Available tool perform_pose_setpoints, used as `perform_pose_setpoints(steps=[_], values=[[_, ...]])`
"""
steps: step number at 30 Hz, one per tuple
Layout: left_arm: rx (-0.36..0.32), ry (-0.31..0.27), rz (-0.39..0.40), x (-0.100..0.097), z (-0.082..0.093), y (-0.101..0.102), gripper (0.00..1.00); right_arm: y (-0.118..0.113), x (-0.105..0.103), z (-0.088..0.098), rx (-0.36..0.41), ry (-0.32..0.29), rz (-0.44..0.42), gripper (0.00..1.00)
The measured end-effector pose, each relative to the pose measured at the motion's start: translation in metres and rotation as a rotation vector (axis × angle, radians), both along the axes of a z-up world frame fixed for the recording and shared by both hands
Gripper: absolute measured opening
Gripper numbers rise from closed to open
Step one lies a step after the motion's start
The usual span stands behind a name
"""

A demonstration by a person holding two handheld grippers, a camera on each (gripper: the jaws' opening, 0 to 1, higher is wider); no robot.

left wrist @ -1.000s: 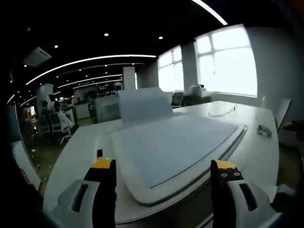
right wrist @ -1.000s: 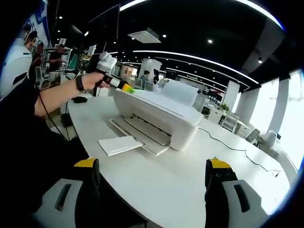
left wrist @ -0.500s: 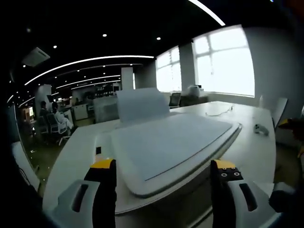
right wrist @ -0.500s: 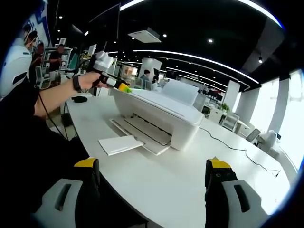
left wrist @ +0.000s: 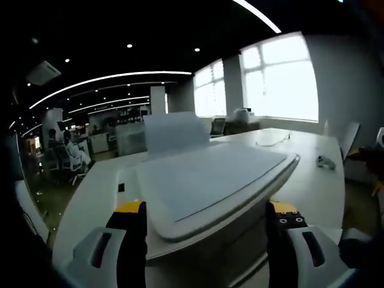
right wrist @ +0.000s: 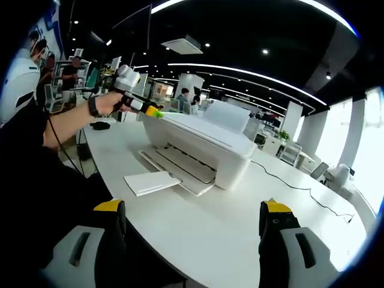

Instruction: Remove the paper from the printer output slot and place it on top of the printer

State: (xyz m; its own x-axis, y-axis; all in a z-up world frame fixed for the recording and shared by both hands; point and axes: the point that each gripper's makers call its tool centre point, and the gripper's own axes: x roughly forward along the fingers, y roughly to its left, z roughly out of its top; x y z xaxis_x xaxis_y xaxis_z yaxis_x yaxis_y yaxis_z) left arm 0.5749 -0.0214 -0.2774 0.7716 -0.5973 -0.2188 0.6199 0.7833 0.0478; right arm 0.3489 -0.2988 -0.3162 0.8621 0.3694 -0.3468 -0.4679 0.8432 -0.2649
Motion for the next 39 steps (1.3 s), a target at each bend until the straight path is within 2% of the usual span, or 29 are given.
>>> perform_pose_setpoints(steps=[24,29,39], values=[[0.006,-0.014,-0.032,-0.026,0.000,0.004,0.84,-0.001,0.000,0.004,0.002,-0.006,-0.001,0.87],[-0.023,0.010,-0.048,-0.033,-0.005,0.002,0.85,0.001,0.000,0.004,0.001,-0.006,0.003,0.87],[-0.033,0.000,-0.068,-0.050,-0.003,0.000,0.86,0.001,0.000,0.005,0.001,-0.008,0.003,0.87]])
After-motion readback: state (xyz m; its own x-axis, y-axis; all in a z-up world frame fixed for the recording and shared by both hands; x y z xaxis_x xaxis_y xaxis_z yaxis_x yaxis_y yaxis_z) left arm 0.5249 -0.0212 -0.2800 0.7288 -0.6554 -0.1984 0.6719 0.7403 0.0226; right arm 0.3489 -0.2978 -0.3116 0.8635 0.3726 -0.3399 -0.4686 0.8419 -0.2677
